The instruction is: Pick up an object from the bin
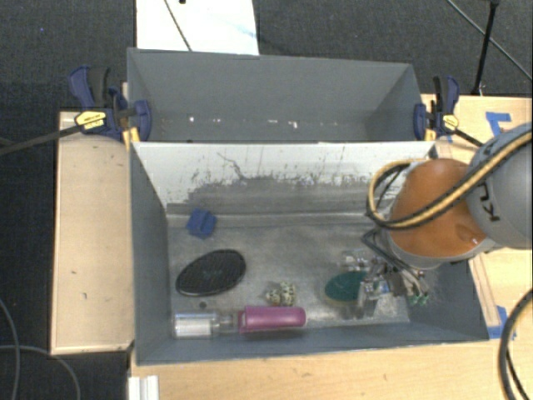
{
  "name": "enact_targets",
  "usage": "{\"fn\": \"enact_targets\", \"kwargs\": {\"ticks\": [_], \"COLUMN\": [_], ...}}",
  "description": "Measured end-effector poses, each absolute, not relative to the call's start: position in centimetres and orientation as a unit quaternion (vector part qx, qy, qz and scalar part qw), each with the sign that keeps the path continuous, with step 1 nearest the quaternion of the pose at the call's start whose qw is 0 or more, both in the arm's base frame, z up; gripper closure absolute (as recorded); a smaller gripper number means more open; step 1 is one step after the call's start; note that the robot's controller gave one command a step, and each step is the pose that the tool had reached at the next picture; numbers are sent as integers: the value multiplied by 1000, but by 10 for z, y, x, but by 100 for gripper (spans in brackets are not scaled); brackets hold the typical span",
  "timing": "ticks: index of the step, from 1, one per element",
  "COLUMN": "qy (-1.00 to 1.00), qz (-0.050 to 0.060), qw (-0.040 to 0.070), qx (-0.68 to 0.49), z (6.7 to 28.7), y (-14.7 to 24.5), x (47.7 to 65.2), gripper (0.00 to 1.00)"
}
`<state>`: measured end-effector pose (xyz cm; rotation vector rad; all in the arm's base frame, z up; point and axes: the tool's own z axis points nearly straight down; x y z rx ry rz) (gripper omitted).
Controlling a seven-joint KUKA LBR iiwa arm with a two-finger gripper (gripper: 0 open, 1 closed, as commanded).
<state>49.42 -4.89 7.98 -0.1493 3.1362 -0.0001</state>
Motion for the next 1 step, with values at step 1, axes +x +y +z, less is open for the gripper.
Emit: {"fn": "enact_targets", "kwargs": {"ticks": [1], "qy": [999], "qz": [-1], "qw": [6], "qx": [-51], "z": [202], "y": [-40], "x": [507], "gripper": [100]}}
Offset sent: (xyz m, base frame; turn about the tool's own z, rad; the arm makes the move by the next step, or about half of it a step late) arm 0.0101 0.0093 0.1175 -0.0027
